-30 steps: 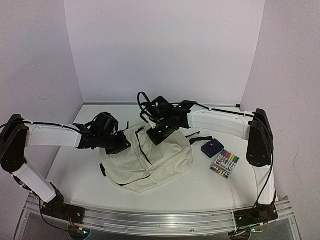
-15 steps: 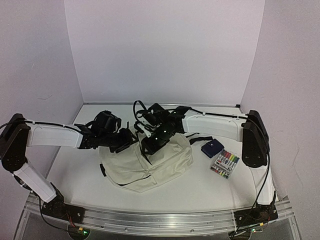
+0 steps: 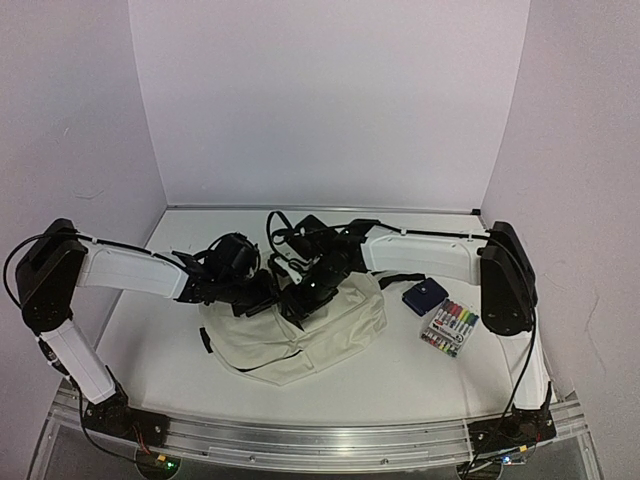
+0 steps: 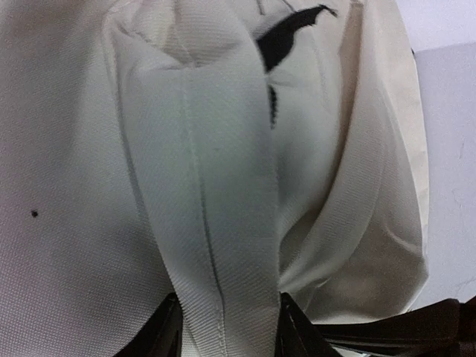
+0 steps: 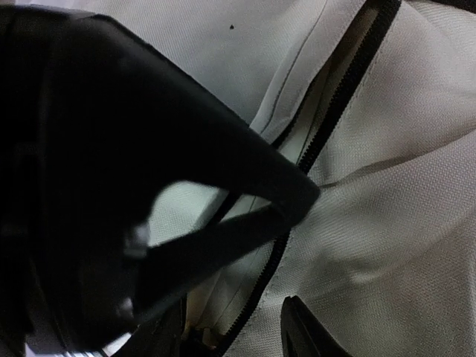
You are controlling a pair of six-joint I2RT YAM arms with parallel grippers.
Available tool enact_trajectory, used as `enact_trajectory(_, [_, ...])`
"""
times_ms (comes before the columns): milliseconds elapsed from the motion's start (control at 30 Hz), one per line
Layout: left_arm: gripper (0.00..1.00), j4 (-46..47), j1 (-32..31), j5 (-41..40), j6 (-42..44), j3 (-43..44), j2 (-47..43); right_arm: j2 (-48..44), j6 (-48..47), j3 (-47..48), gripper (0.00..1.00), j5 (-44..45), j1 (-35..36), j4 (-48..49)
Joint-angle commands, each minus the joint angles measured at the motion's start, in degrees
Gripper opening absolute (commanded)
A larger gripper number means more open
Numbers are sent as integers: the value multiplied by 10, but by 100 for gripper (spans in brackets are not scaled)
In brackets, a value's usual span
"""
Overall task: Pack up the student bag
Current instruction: Adjust the student bag at the center of the board.
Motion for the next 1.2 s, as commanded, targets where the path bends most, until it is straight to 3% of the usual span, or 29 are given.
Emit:
enact_trajectory(0, [30, -28, -2, -21, -23, -15, -29, -17, -4, 3, 48, 66, 2, -1])
enact_trajectory(100, [16, -29, -1, -21, -42, -38, -48, -5, -5, 15, 51, 111, 2, -2])
enact_trajectory(233, [2, -7, -1, -20, -53, -58, -46, 18, 3, 33, 68, 127, 5, -2])
enact_trajectory(533, [0, 79, -1, 9, -76, -87, -16, 102, -16, 95, 64, 223, 17, -14])
enact_trajectory(667, [0, 79, -1, 3, -78, -99, -32, 106, -30, 62, 55, 267, 16, -15])
enact_trajectory(967, [0, 70, -1, -3, -68, -86, -35, 32, -45, 42, 2, 269, -1, -15])
enact_trajectory(1167, [0, 68, -1, -6, -55, -71, -34, -36, -51, 41, 0, 214, -7, -15])
